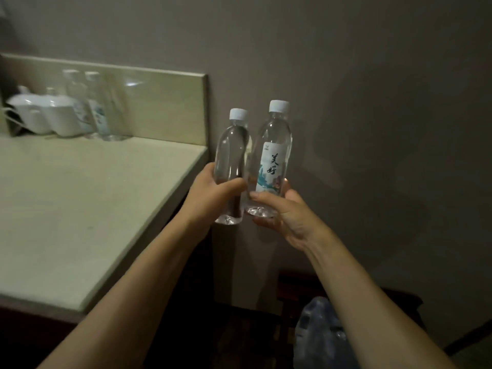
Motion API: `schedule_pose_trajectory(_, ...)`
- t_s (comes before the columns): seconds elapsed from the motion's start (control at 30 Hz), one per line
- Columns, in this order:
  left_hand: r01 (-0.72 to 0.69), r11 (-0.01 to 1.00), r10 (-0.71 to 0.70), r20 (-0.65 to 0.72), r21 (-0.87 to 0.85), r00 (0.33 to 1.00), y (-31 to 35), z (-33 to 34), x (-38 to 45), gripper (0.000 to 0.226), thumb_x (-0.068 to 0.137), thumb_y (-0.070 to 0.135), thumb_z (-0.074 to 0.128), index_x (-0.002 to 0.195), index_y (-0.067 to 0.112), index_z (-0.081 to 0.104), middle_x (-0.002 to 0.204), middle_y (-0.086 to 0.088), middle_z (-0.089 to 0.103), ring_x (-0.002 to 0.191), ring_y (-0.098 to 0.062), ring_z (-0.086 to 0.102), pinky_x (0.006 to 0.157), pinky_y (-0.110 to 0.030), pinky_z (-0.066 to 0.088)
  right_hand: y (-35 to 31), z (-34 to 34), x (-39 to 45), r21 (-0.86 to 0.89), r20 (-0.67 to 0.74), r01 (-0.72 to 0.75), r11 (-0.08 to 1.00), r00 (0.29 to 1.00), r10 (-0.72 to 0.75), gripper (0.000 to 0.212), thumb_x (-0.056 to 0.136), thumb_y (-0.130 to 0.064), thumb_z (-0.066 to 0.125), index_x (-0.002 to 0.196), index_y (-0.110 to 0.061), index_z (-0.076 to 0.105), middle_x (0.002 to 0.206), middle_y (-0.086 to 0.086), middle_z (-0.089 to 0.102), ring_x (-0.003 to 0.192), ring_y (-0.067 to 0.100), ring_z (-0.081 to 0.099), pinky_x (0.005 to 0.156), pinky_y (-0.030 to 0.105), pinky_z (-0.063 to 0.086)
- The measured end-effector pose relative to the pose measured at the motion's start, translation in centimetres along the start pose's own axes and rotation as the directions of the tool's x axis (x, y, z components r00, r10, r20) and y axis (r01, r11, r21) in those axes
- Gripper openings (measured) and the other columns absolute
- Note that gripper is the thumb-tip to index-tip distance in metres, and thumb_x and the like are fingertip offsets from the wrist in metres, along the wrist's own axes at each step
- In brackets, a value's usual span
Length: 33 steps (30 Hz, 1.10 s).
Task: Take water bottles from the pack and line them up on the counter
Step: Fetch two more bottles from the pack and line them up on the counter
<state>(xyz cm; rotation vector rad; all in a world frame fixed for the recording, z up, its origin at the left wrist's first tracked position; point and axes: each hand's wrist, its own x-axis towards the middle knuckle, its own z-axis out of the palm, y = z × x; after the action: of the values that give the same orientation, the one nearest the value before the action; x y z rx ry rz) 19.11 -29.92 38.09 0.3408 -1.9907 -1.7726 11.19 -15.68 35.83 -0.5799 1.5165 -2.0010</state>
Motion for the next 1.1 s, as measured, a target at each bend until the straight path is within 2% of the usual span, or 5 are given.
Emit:
schedule_pose_trajectory(0.13,0.007,1.000,-0.006,0.028,-0.014,1.000,0.5,-7.4,0.0,0.039,0.078,0.016,0.076,0.114,0.011,0.061,0.092,-0.012,0.075,0.072,-0.013,0.076,0.055,-0.025,0.059,1.7,7.0,1.3,-0.013,0.029,0.032,0.999,0.999,-0.031,0.049,0.081,-0.012,0.072,0.125,-0.023,0.052,0.107,0.002,0.073,0.091,0.016,0.072,0.063,0.028,0.056)
schedule_pose_trajectory(0.47,-0.020,0.997,0.017,0.041,0.070,0.999,-1.6,-20.2,1.4,0.060,0.064,0.040,0.086,0.112,0.014,0.059,0.105,-0.006,0.069,0.097,-0.020,0.072,0.074,-0.029,0.056,4.2,18.8,4.7,-0.066,0.027,0.058,0.996,0.998,-0.056,0.035,0.084,-0.005,0.066,0.110,-0.028,0.057,0.093,-0.003,0.075,0.089,0.018,0.072,0.075,0.039,0.058)
schedule_pose_trajectory(0.7,-0.021,0.994,0.014,0.067,0.105,0.998,-2.6,-24.7,4.9,0.060,0.052,0.049,0.086,0.104,0.026,0.067,0.109,-0.002,0.072,0.104,-0.020,0.069,0.096,-0.045,0.054,4.0,21.1,9.8,-0.181,0.003,0.066,0.981,0.998,-0.066,0.054,0.078,-0.014,0.075,0.126,-0.019,0.050,0.113,0.008,0.069,0.102,0.024,0.069,0.084,0.046,0.059)
schedule_pose_trajectory(0.9,-0.053,0.990,0.036,0.128,0.132,0.991,-2.3,-28.4,8.2,0.049,0.073,0.022,0.083,0.119,0.026,0.066,0.111,0.005,0.074,0.101,-0.009,0.071,0.084,-0.028,0.055,4.8,22.7,15.0,-0.217,0.033,0.025,0.976,0.999,-0.019,0.071,0.067,-0.031,0.080,0.128,-0.022,0.046,0.116,0.006,0.065,0.105,0.025,0.066,0.087,0.046,0.057)
schedule_pose_trajectory(1.1,-0.045,0.989,0.026,0.136,0.140,0.990,-3.1,-31.5,11.8,0.046,0.077,0.016,0.080,0.120,0.024,0.065,0.112,0.000,0.073,0.105,-0.016,0.070,0.089,-0.034,0.056,5.8,24.7,18.4,-0.249,-0.028,-0.002,0.969,1.000,-0.005,0.068,0.071,-0.031,0.081,0.128,-0.024,0.044,0.116,0.004,0.064,0.104,0.024,0.066,0.087,0.044,0.058)
